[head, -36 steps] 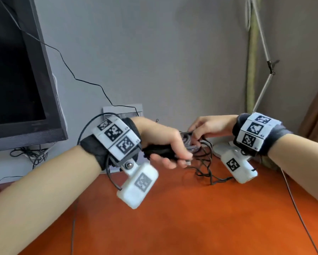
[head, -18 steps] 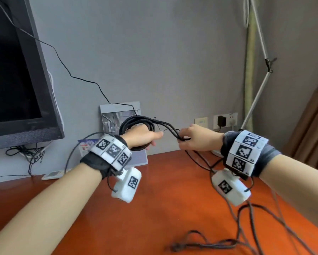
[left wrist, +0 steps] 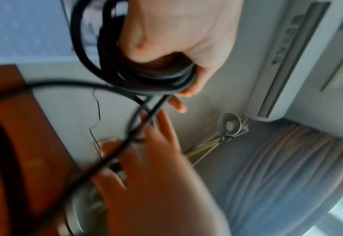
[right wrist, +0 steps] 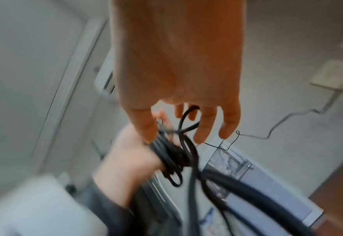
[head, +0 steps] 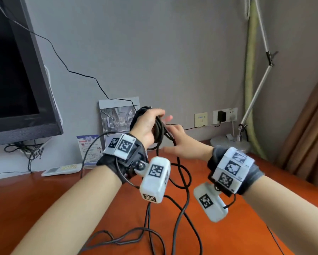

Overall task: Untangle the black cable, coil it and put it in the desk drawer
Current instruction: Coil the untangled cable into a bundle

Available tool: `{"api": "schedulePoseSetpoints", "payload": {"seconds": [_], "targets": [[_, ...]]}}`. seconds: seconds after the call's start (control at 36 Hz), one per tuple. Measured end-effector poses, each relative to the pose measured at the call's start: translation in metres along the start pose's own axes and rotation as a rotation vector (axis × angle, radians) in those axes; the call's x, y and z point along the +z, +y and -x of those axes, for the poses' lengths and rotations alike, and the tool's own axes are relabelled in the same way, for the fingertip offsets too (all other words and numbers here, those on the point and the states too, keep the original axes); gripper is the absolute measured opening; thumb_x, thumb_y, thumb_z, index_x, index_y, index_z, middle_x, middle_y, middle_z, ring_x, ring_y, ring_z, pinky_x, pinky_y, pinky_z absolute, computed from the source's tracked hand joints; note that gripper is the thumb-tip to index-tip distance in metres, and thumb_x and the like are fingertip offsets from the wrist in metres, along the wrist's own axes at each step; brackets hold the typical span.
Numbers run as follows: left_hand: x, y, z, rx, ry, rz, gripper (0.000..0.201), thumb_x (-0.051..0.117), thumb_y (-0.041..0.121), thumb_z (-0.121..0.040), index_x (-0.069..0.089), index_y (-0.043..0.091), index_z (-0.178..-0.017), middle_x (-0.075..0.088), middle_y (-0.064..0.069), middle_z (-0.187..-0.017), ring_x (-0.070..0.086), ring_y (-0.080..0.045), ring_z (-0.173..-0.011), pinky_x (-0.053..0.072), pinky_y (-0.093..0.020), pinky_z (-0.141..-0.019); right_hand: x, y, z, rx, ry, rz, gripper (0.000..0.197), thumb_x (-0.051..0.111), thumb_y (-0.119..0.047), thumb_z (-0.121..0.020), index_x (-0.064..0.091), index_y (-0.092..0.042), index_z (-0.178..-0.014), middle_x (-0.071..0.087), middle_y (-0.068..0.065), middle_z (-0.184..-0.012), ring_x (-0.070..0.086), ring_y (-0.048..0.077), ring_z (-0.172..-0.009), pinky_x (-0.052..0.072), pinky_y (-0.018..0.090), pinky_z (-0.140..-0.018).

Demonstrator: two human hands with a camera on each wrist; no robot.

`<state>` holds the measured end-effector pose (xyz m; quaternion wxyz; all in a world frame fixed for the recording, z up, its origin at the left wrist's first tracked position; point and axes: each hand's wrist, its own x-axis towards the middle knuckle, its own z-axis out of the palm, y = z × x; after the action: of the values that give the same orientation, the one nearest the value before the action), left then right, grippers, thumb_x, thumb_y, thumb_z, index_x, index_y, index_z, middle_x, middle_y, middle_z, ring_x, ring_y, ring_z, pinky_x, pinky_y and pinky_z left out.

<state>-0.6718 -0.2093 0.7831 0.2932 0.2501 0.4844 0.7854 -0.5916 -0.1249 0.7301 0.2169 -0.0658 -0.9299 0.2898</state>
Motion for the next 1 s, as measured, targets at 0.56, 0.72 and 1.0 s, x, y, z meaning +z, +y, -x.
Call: {"api": "schedulePoseSetpoints", "payload": {"seconds": [0.56,0.72,1.0], "targets": [[-0.034,0.021,0.007,-0.001,-0.006,-0.324,0.031,0.044,0.009,-0.092,0.041,0.010,-0.062,0.041,0.002,-0.049,0.040,-0.008,-0.038,0.031,-0.021,-0.049,-0.013,-0.012,0.000,-0.218,0.269,-0.224,0.019,0.061,-0.011,-0.089,0.057,-0.022,-0.075,0.056,-0.002,-0.073,0.050,0.017,-0.077,0.039,0.025,-0.072],[-0.042,0.032,0.006,-0.029,-0.082,-0.077,0.028,0.037,0.005,-0.092,0.036,0.016,-0.066,0.039,0.006,-0.048,0.034,-0.006,-0.034,0.037,-0.023,-0.067,-0.016,-0.006,0.010,-0.058,0.072,-1.089,0.024,0.038,0.004,-0.074,0.057,-0.007,-0.084,0.058,0.000,-0.076,0.055,0.015,-0.068,0.051,0.031,-0.079],[-0.034,0.021,0.017,-0.087,-0.112,-0.069,0.028,0.038,0.009,-0.091,0.038,0.014,-0.064,0.037,0.006,-0.045,0.032,-0.007,-0.033,0.046,-0.030,-0.085,0.017,-0.014,-0.006,0.156,-0.201,-0.798,0.017,0.049,-0.017,-0.098,0.063,-0.010,-0.090,0.070,0.002,-0.078,0.066,0.015,-0.072,0.055,0.030,-0.077]]}}
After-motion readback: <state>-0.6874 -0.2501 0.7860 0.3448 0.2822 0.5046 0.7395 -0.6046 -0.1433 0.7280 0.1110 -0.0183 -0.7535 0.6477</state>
